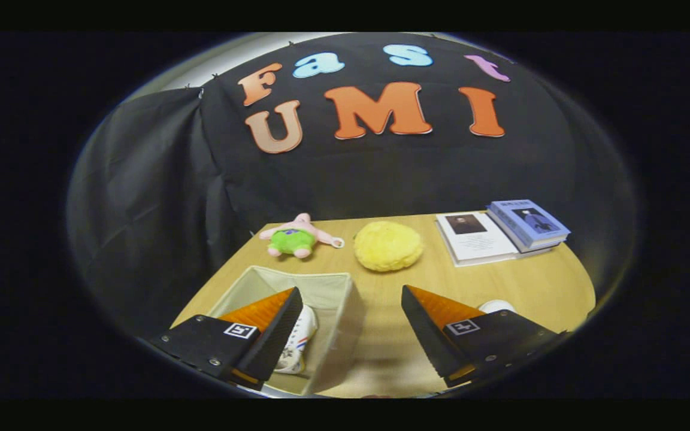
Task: Open the storage box then place both shoes into the box .Put the left shoe in first, then the right shoe, with the right side of both shoes facing outward in a uniform manner.
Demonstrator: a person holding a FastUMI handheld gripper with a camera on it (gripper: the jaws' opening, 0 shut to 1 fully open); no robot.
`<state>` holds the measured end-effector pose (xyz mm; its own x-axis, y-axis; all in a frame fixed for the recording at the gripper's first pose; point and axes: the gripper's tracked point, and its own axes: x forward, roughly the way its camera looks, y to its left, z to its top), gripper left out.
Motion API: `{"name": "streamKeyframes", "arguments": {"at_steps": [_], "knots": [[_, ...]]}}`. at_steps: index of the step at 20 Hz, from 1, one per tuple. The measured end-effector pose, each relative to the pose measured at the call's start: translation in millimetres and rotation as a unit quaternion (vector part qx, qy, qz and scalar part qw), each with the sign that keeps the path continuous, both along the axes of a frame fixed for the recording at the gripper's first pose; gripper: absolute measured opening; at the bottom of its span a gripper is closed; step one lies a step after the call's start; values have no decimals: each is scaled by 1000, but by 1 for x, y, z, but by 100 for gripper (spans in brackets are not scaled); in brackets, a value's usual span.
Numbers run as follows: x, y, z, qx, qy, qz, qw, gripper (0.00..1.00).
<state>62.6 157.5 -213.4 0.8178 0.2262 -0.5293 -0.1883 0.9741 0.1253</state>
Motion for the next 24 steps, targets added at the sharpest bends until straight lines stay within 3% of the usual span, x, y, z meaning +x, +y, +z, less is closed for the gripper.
{"name": "streamKeyframes", "arguments": {"at_steps": [12,17,24], "knots": [[-33,-206,-54,-66,44,-134,988,99],[-46,-246,-102,-86,84,-156,980,99],[-68,-257,-172,-77,165,-163,970,99]]}}
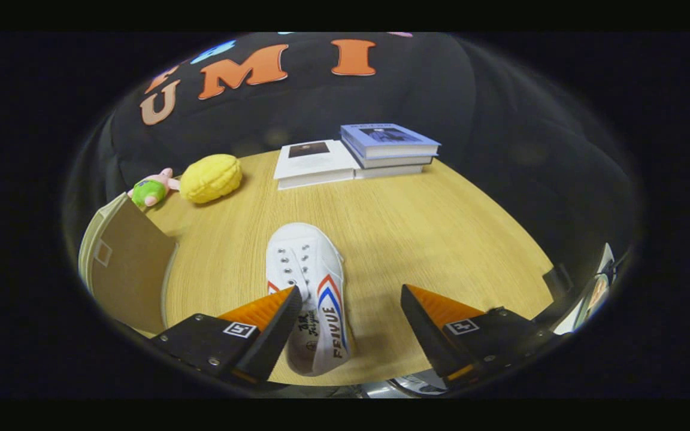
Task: Open the storage box then place both shoes into the box .Put the left shoe in first, then the right shoe, with the right side of both shoes facing outward in a uniform manner.
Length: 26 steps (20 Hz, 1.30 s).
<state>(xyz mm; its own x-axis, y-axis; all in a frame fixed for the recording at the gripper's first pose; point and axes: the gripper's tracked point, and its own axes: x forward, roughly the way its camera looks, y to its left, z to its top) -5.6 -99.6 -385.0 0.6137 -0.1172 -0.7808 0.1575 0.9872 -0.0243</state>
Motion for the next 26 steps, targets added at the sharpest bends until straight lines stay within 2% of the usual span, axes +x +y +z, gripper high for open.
{"name": "streamKeyframes", "arguments": {"at_steps": [3,7,10,13,15,18,21,26], "knots": [[-6,2,-20,13,23,-4,1000,94],[-3,10,-30,47,29,-3,998,77],[-2,21,-29,61,26,4,998,42],[0,15,-28,43,19,10,999,19],[1,14,-25,56,16,-14,998,4],[1,16,-9,48,8,-28,998,1],[15,37,18,79,-12,-38,996,0],[32,74,66,106,-44,-28,993,1]]}}
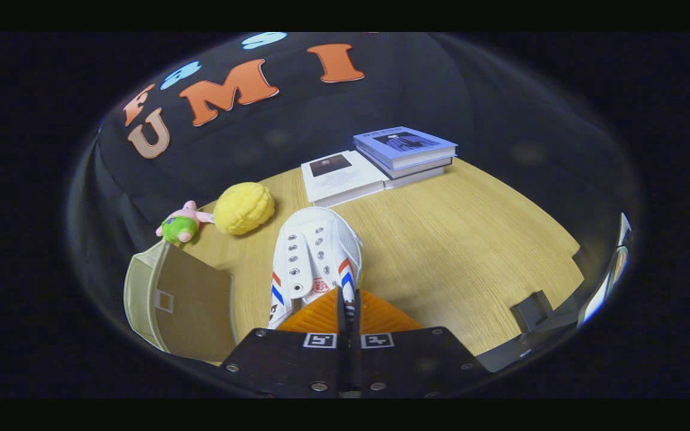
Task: Open the storage box then place both shoes into the box .Put the left shoe in first, then the right shoe, with the right side of both shoes facing outward in a uniform manner.
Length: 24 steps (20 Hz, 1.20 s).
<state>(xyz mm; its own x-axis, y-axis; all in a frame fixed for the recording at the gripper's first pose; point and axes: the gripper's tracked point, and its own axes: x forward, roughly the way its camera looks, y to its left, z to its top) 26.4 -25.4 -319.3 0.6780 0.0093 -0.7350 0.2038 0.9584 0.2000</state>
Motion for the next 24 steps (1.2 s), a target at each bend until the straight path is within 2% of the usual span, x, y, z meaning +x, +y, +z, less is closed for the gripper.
{"name": "streamKeyframes", "arguments": {"at_steps": [7,13,20,24], "knots": [[7,70,52,8,-21,5,1000,0],[13,142,83,28,-46,36,998,0],[0,221,80,35,-45,84,995,0],[-12,247,64,27,-34,98,994,1]]}}
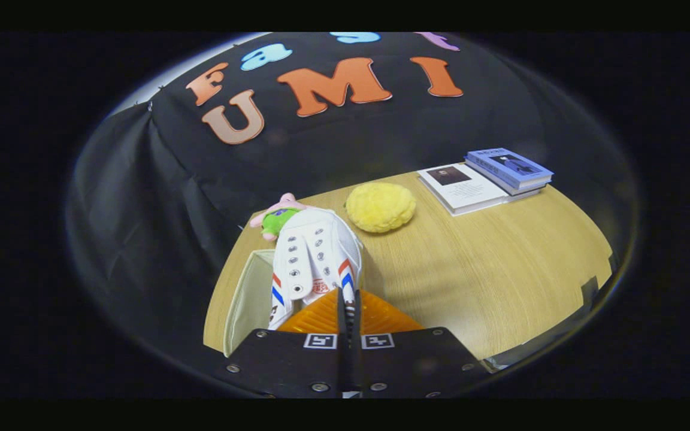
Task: Open the storage box then place both shoes into the box .Put the left shoe in first, then the right shoe, with the right side of both shoes facing outward in a uniform manner.
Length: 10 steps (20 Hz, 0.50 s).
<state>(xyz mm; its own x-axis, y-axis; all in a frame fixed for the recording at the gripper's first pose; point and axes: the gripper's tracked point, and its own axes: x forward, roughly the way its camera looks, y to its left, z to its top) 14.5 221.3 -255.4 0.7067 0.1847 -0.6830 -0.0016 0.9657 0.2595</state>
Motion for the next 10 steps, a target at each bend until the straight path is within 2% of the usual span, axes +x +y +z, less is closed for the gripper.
{"name": "streamKeyframes", "arguments": {"at_steps": [6,10], "knots": [[-20,7,-29,-31,28,4,999,0],[-14,7,-32,-51,22,8,998,2]]}}
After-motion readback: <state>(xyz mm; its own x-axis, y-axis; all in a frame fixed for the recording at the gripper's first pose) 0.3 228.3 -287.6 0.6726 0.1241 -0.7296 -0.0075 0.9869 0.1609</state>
